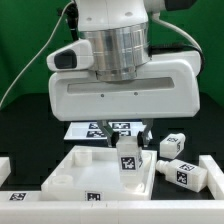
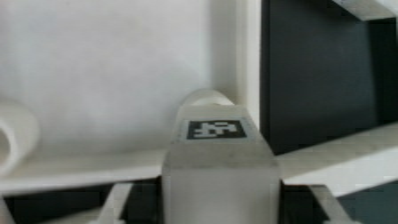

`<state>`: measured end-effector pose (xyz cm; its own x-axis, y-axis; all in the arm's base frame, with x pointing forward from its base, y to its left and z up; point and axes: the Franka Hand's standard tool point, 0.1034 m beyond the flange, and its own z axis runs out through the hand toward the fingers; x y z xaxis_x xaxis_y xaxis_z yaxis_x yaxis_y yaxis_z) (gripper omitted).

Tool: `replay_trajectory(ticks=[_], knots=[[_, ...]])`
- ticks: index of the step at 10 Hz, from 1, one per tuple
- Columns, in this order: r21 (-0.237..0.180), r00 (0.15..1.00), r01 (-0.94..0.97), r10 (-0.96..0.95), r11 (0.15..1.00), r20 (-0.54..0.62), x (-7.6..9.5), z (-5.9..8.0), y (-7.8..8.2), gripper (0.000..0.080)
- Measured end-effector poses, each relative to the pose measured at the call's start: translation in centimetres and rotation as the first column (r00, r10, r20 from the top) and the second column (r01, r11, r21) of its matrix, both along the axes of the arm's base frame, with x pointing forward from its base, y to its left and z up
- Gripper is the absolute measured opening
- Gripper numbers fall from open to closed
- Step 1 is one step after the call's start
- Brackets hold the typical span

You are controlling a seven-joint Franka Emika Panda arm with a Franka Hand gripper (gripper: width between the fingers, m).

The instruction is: Assemble one leg

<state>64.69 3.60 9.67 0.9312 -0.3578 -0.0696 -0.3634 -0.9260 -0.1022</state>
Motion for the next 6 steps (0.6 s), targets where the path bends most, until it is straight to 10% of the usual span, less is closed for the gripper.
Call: replay_trajectory(ticks=[3, 6], knots=[[0.018, 0.934, 0.352, -0.352, 0.936, 0.058, -0.2, -0.1, 0.8, 0.0281], [0.079, 0.678, 0.733, -0.735, 0.675, -0.013, -0.4, -0.2, 2.5, 0.0281]])
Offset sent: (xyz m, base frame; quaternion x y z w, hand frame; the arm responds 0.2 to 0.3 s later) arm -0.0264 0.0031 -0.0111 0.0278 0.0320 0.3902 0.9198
